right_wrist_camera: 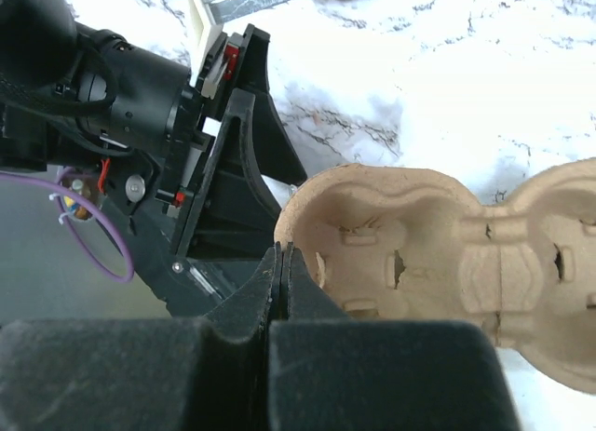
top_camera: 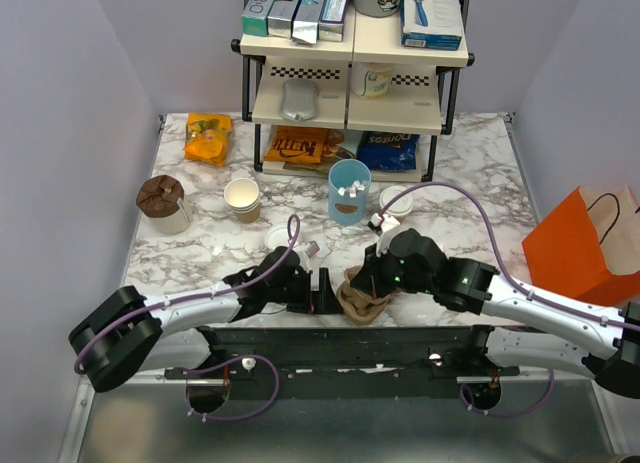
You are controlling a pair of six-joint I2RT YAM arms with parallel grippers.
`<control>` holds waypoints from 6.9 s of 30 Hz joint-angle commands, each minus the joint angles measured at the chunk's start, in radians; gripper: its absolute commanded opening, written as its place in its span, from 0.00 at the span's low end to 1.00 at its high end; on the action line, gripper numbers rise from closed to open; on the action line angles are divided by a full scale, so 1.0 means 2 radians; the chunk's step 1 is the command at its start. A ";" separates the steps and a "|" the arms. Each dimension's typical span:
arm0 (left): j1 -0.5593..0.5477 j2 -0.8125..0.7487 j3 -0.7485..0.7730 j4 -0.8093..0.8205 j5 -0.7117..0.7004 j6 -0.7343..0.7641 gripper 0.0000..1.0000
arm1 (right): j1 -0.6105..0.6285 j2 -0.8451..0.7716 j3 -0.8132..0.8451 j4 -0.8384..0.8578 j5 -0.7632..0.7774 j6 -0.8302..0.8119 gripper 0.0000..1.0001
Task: Pack the takeout coffee
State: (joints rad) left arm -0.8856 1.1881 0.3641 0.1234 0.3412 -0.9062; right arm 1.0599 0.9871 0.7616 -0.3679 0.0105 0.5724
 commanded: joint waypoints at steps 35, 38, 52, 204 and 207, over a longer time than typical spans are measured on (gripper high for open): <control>0.001 -0.061 0.044 -0.083 -0.056 0.024 0.98 | 0.002 -0.057 -0.025 0.053 -0.104 -0.133 0.01; 0.001 -0.060 0.040 -0.087 -0.054 0.025 0.97 | 0.002 -0.053 -0.025 0.038 -0.114 -0.134 0.02; -0.003 -0.099 -0.029 -0.043 -0.038 -0.003 0.96 | -0.007 0.020 0.102 -0.177 0.180 0.081 0.93; 0.044 -0.214 -0.095 -0.105 -0.098 -0.076 0.99 | 0.032 0.261 0.204 -0.105 -0.083 -0.200 0.24; 0.045 -0.214 -0.097 -0.102 -0.099 -0.078 0.99 | 0.032 0.271 0.206 -0.107 -0.065 -0.200 0.39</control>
State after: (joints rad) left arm -0.8001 0.7681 0.1837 -0.0547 0.1677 -1.0657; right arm 1.1183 1.4933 1.1435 -0.5495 -0.1928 0.1829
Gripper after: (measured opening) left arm 0.988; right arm 0.335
